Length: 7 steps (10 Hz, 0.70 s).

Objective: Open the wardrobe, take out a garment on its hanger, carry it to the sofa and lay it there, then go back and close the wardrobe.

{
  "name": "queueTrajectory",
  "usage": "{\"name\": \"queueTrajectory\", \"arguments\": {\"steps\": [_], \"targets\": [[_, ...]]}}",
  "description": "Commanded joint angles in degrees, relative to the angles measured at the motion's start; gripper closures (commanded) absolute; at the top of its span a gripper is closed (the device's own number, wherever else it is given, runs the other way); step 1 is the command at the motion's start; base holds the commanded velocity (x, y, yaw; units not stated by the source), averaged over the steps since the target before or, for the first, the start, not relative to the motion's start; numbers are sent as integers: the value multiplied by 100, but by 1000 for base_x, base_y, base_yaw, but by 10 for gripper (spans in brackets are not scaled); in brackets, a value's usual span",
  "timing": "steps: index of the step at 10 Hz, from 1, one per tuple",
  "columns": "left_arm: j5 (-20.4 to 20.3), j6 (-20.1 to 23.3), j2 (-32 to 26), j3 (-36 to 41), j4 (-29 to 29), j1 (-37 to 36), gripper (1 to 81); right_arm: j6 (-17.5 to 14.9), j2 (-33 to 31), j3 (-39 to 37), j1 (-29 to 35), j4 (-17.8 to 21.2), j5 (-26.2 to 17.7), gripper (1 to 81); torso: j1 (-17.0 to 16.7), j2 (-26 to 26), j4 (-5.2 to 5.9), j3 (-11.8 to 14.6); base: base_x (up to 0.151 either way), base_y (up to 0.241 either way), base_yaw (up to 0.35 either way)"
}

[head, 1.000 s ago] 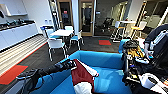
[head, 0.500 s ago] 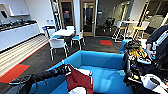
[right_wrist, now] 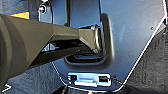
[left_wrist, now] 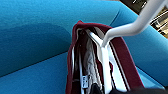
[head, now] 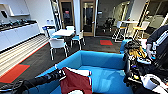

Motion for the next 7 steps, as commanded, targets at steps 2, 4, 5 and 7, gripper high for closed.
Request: {"name": "queueTrajectory", "arguments": {"steps": [2,4,5,7], "targets": [[-231,-25,-246,9,99,-872,811,-20,2,53,72,-77,-352,10,0,0,0,0,0,0,0],[-319,-33,-246,1,73,-775,811,-20,2,45,54,-94,-291,10,0,0,0,0,0,0,0],[-354,-33,-246,-8,55,-714,811,-20,2,36,45,-94,-282,10,0,-2,0,0,0,0,0],[-521,-156,-211,-114,90,-573,10,-28,2,36,36,-103,-282,10,0,-2,0,0,0,0,0]]}}
